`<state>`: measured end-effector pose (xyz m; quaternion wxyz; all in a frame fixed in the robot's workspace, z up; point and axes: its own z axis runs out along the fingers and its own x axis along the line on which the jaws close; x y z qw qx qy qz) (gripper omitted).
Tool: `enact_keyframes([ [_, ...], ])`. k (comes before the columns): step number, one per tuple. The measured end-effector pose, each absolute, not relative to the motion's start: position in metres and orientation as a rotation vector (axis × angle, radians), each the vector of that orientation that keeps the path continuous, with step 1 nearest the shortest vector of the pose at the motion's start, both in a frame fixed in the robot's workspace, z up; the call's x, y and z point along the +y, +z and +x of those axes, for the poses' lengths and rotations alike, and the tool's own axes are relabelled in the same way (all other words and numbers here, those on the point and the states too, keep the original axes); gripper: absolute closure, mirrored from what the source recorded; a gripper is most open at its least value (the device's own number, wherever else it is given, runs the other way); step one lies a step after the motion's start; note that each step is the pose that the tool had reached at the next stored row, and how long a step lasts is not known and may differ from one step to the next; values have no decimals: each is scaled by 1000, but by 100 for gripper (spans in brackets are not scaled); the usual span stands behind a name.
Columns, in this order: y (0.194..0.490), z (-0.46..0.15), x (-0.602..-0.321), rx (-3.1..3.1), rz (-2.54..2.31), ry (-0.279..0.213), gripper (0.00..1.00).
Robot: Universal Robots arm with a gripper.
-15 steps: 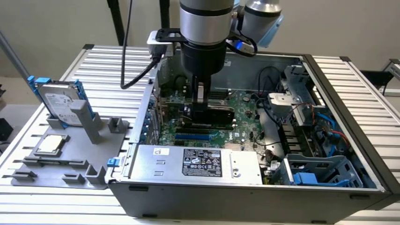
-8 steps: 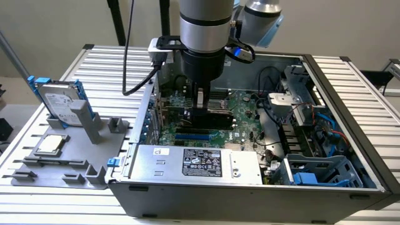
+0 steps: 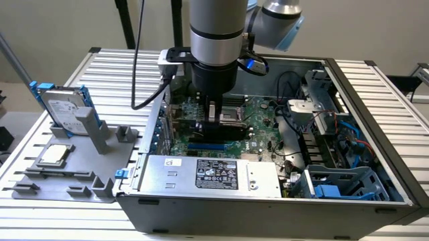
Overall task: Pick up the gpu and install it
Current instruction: 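Insert the gpu into the slot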
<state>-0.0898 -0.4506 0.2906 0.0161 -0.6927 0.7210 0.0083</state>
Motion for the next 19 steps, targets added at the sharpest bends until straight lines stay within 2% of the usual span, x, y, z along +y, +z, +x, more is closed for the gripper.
enact_keyframes([
  [19,275,-96,-447,2240,-2152,31,73],
])
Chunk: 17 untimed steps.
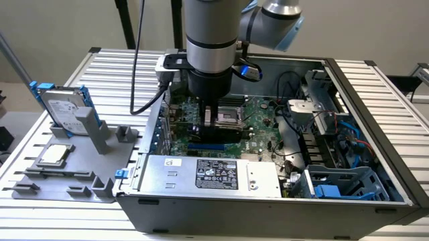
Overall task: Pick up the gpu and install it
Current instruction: 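Insert the gpu into the slot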
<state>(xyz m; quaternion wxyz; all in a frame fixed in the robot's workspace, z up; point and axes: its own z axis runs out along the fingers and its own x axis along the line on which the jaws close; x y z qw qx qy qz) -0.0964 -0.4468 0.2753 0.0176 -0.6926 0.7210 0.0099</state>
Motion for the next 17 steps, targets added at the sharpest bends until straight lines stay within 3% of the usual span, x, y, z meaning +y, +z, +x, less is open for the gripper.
enact_keyframes([
  [17,270,-102,-447,2258,-2133,30,73],
])
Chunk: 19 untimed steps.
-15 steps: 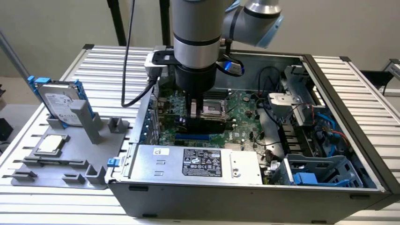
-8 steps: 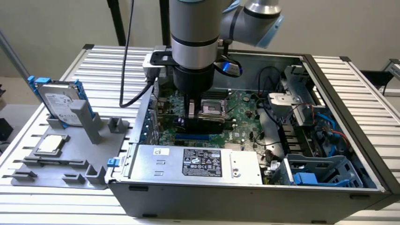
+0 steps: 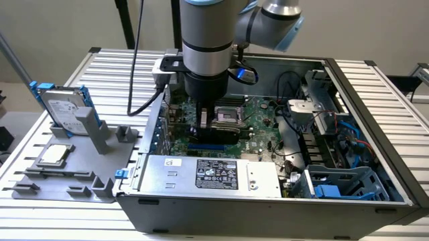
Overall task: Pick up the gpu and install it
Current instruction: 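Insert the gpu into the slot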
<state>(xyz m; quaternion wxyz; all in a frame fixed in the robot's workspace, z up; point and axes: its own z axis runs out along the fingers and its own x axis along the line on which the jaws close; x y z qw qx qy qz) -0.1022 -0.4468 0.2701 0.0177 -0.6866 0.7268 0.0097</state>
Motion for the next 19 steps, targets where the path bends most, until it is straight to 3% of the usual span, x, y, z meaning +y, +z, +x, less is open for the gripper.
enact_keyframes([
  [19,263,-103,-447,2276,-2120,36,73],
])
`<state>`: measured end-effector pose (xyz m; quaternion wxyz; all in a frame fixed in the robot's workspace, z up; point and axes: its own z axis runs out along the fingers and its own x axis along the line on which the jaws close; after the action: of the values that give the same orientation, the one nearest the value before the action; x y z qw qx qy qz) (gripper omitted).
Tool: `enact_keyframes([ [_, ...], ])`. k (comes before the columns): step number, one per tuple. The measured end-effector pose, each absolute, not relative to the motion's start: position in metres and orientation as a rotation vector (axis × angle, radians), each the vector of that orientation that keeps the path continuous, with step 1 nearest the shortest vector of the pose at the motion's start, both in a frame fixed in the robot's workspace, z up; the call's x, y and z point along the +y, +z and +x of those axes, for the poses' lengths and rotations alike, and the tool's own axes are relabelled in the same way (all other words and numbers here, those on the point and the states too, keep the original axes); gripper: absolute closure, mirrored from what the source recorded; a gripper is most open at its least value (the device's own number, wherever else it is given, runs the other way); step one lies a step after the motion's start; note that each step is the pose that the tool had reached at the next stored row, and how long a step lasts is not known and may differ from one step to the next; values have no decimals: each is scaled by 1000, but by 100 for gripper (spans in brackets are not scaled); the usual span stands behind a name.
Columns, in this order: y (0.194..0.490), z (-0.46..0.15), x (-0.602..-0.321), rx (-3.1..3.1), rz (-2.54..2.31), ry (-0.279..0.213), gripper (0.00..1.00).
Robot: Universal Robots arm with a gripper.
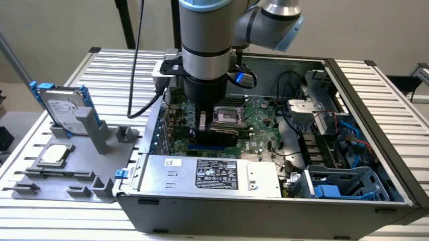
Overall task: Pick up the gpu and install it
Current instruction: 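Insert the gpu into the slot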
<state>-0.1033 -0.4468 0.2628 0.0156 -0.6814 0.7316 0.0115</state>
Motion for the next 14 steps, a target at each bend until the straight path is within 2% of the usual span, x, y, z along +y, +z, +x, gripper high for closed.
enact_keyframes([
  [14,261,-103,-447,2280,-2123,36,73],
])
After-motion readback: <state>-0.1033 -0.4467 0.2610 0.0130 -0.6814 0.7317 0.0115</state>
